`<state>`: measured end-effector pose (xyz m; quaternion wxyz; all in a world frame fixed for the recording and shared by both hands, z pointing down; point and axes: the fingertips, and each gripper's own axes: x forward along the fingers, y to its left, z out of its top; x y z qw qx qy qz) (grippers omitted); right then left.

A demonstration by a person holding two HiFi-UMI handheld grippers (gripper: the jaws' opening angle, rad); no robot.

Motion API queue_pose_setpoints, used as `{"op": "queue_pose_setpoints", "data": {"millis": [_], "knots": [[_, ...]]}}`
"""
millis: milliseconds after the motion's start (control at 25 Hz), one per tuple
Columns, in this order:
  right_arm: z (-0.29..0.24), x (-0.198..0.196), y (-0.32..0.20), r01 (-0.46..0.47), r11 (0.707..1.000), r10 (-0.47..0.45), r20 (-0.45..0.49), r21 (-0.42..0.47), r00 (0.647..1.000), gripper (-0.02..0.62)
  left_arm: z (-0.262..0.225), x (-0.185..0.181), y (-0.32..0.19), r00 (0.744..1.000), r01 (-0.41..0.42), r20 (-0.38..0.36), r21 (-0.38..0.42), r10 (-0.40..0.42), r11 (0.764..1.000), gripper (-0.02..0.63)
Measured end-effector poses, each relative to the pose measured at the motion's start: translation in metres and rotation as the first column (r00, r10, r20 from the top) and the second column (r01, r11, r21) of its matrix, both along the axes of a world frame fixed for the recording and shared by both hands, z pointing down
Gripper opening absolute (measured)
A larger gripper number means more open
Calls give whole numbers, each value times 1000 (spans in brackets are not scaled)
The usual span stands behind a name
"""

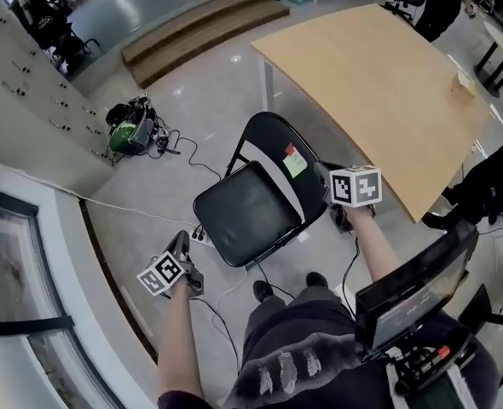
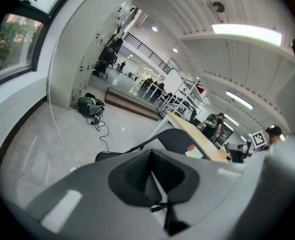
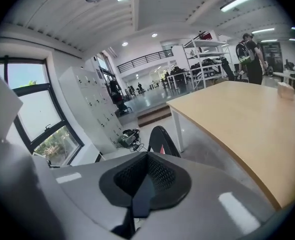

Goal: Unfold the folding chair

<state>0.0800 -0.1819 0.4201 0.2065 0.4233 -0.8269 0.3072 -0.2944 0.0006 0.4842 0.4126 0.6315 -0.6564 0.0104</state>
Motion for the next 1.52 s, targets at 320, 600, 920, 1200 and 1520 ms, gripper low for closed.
{"op": "queue_pose_setpoints", "data": {"millis": [320, 600, 920, 1200, 1520], "knots": [[-14, 16, 18, 172, 985, -173, 58, 27, 983, 2, -53, 100, -9, 992, -53, 114, 50, 47, 997, 0], [-29, 1, 53, 379, 923, -383, 82, 63, 920, 2, -100, 167, 6, 982, -54, 187, 115, 32, 992, 0], [-41, -32, 91, 554, 827, -563, 116, 96, 819, 2, -136, 203, 45, 952, -50, 304, 132, 7, 990, 0], [-44, -64, 143, 675, 731, -682, 106, 100, 723, 2, -149, 217, 86, 910, -57, 416, 120, 2, 991, -2], [-58, -87, 206, 715, 689, -721, 12, 119, 692, 2, -161, 205, 129, 914, -67, 405, 178, -11, 982, -2]]}}
